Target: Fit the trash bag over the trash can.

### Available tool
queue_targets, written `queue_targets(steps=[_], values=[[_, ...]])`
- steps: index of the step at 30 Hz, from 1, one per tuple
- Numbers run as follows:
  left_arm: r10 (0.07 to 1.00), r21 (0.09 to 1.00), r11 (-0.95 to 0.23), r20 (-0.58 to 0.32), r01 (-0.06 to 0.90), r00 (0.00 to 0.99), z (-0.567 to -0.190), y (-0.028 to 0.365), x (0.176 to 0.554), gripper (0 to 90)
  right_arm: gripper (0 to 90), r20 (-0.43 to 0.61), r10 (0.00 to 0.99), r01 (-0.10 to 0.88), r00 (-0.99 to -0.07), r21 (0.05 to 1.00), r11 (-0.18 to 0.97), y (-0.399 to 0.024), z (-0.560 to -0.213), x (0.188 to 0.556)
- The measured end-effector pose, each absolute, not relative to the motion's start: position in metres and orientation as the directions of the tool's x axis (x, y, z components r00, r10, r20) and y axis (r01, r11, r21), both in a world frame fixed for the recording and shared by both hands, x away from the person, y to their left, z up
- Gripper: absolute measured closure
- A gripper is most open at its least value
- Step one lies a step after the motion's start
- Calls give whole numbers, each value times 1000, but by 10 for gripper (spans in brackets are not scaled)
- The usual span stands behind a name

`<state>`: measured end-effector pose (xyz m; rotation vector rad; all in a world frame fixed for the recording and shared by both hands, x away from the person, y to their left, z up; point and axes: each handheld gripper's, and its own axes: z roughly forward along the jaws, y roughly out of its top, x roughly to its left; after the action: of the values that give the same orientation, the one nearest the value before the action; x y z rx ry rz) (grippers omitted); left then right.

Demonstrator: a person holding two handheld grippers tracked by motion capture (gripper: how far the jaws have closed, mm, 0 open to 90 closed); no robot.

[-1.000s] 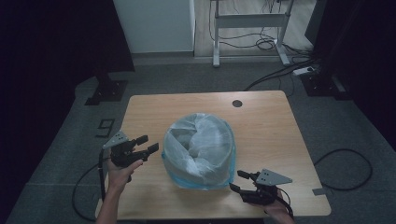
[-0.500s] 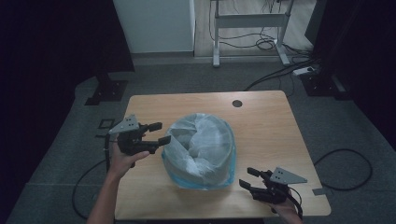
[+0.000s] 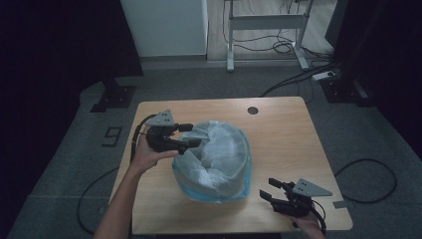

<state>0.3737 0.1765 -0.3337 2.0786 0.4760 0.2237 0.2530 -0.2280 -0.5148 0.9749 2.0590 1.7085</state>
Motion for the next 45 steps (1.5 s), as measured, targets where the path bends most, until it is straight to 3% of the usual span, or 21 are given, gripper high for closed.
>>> queue_targets(steps=[19,27,33,38,41,45], values=[[297,696,-673,-57,251,953,-344,116,410,622,417,194,659,318,-726,945,72,-232,-518,251],[295,549,-792,-40,268,955,-353,88,415,711,422,192,657,321,-729,944,80,-230,-518,250],[270,410,-877,-11,251,963,-362,63,413,713,422,190,654,324,-732,942,89,-229,-518,250],[283,367,-890,-25,272,959,-367,56,413,680,422,190,655,327,-731,940,92,-230,-518,249],[289,385,-884,0,267,957,-365,59,412,598,423,192,659,331,-728,939,92,-231,-518,250],[291,498,-829,-6,255,957,-348,76,406,511,423,196,660,335,-725,938,90,-231,-518,249]])
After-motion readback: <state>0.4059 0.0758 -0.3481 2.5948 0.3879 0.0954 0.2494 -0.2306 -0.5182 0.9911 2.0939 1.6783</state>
